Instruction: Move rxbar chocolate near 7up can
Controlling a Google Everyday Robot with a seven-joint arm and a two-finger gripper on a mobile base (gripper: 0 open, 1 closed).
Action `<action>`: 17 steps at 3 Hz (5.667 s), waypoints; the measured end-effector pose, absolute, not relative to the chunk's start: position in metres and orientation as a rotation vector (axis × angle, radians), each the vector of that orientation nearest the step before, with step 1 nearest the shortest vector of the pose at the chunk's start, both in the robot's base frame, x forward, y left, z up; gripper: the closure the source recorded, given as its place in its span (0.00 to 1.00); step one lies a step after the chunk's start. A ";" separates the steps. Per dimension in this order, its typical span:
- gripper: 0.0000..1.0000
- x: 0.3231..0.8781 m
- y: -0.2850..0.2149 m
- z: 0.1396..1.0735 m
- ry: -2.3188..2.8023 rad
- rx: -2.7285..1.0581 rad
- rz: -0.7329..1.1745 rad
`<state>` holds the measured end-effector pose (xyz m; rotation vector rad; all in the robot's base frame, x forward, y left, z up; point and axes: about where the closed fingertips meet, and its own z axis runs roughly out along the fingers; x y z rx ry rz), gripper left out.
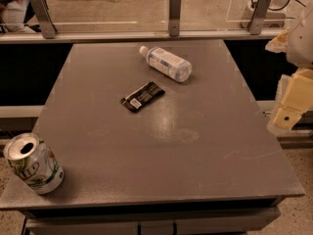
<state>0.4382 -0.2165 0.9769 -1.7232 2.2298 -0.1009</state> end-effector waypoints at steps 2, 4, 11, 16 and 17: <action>0.00 0.461 -0.207 0.973 2.175 -1.831 -0.134; 0.00 0.554 -0.146 0.969 1.806 -2.243 -0.272; 0.18 0.625 -0.008 0.835 1.307 -2.777 -0.074; 1.00 0.577 -0.020 0.886 1.244 -2.705 -0.009; 1.00 0.552 -0.020 0.912 1.199 -2.670 0.030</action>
Offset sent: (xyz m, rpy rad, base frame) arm 0.0625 0.0228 -0.0157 -0.1320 0.0250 0.2167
